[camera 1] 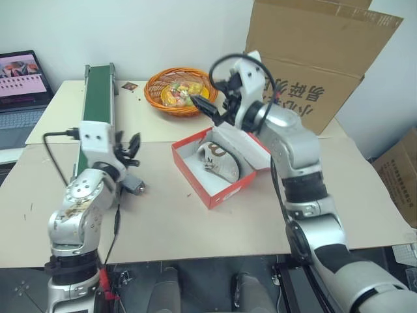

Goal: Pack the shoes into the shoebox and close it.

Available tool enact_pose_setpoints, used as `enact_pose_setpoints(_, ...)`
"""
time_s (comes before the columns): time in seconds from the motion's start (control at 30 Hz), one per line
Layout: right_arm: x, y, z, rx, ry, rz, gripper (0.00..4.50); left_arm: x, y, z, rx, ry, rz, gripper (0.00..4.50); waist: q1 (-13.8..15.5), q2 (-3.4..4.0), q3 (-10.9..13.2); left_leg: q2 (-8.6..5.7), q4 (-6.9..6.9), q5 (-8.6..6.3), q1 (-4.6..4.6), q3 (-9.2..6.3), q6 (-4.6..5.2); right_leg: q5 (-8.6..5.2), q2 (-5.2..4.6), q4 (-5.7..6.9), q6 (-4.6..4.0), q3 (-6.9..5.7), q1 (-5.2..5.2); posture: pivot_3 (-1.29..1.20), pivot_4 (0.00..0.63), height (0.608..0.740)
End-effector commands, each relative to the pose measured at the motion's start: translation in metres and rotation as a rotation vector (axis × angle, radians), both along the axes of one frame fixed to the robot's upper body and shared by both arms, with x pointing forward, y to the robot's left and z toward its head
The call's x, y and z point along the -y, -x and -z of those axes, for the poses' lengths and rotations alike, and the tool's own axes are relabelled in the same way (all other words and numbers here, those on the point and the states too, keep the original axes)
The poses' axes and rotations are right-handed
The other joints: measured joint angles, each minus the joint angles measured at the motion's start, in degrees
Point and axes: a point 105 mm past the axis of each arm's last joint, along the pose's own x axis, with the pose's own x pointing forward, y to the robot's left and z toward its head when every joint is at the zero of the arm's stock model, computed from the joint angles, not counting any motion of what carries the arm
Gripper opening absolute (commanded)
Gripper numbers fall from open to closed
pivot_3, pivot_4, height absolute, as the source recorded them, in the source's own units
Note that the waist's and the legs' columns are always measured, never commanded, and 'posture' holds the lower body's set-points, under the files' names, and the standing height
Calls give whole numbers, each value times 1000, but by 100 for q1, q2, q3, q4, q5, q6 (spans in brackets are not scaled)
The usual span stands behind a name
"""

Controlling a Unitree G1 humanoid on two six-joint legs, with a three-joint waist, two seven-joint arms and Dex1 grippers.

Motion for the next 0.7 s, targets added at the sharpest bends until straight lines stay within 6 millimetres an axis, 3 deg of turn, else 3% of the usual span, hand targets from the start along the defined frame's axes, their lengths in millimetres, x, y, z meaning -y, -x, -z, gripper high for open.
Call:
enact_pose_setpoints(0.03,-2,14,-1,71,11,-40,4500,-32,9,-8,40,-46,-122,3935,-3,0,0,1,0,0,0,0,-1,0,0,0,0,0,-1,0,150,720)
enact_pose_setpoints(0.1,-2,15,9,59,26,-38,4500,-41,11,-3,25,-60,-142,4435,-4,0,0,2,-1,-1,0,2,-2,0,0,1,-1,0,-4,0,150,720)
enact_pose_setpoints(0.4,-14,21,39,23,98,-133,4500,-63,13,21,-39,-49,-201,4435,10,0,0,4,-4,-3,0,6,-5,-2,0,-3,-16,-1,-7,0,150,720)
enact_pose_setpoints(0.7,-19,23,46,78,182,-122,4500,-69,13,20,-41,-45,-222,4435,6,0,0,5,-4,-4,0,7,-6,-1,0,-2,-15,0,-9,0,150,720)
